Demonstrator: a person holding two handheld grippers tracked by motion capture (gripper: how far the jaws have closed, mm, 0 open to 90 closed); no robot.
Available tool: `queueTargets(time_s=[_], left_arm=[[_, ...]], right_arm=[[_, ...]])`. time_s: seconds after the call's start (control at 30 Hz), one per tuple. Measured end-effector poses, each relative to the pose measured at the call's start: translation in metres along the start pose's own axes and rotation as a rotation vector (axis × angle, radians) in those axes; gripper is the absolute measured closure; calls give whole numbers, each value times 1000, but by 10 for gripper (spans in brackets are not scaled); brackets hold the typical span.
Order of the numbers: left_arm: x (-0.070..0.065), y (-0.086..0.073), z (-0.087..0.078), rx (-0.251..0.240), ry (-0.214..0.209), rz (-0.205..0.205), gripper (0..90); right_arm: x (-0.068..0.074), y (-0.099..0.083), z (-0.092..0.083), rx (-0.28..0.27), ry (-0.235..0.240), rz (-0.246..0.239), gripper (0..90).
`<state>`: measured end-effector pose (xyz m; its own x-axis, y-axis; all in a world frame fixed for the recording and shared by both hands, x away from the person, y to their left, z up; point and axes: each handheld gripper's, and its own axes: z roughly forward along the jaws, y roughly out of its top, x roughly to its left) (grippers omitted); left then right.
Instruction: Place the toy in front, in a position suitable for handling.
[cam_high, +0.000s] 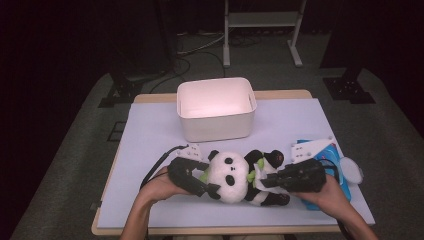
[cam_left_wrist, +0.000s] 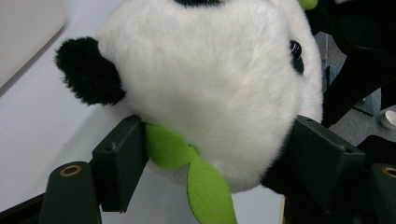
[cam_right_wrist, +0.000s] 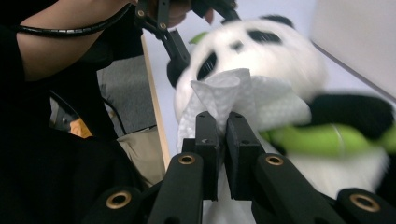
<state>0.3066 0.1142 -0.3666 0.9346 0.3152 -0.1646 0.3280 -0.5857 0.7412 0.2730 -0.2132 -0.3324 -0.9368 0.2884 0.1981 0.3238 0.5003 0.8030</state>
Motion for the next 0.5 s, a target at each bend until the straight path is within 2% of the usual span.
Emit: queueTargets(time_s=[0.13,0.23,0.5], left_arm=[[-1,0,1,11,7,1,233],[1,-1,2,18,13,-15,233],[-1,2,2,7,11,-9,233]], right_arm=[[2,18,23,45,8,-42,838],[1,26,35,50,17,-54,838],[13,51,47,30,53,-116,838]])
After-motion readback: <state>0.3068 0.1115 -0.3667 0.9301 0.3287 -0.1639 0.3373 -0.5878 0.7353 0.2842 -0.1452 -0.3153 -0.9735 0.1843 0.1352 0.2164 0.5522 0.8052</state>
